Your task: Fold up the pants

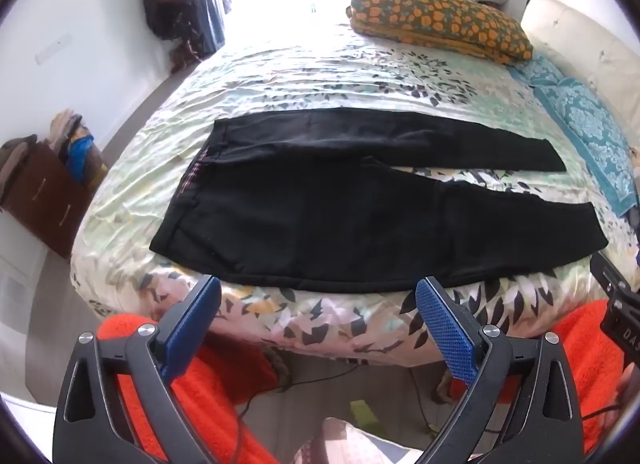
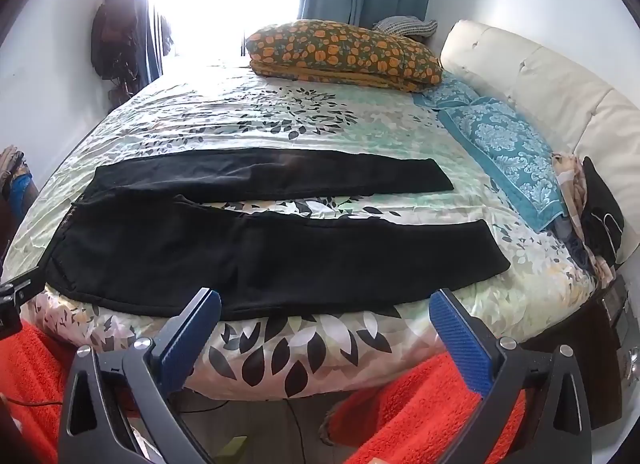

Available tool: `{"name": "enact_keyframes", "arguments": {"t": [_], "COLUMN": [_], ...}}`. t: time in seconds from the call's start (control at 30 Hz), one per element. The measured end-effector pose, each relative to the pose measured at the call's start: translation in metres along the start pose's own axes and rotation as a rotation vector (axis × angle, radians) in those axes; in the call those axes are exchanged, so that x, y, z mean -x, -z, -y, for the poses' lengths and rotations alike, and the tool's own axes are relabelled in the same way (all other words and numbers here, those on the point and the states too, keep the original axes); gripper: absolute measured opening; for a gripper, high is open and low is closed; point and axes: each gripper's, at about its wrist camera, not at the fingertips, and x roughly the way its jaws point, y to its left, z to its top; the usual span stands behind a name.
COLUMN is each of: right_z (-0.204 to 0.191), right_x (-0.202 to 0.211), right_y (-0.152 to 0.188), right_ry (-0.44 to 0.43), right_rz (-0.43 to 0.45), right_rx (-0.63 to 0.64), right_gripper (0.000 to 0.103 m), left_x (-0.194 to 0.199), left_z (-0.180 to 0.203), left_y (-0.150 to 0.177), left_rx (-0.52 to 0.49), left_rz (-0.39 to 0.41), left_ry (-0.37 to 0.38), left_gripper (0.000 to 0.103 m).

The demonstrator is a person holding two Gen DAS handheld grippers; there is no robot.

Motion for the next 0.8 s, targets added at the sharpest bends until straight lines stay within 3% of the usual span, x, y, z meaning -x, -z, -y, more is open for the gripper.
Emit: {"name": "enact_keyframes", "arguments": {"t": [0.23, 0.8], "right_z": [-0.006, -0.013], "right_x": [-0.001, -0.014], "right_y": [-0.012, -0.004], "right_ry": [0.095, 0.098], "right_rz": [-0.001, -0.084], "right_rx": [0.055, 0.103], "right_gripper": [0.103, 0.103], "left_x": [-0.003, -0.005], "left_z": [0.003, -0.003], "left_y": [0.002, 0.003], "left_rx": [0.002, 0.031], "left_rz": [-0.016, -0.021], "left_ry": [-0.003, 0.002], "left_gripper": [0.099, 0.099]}}
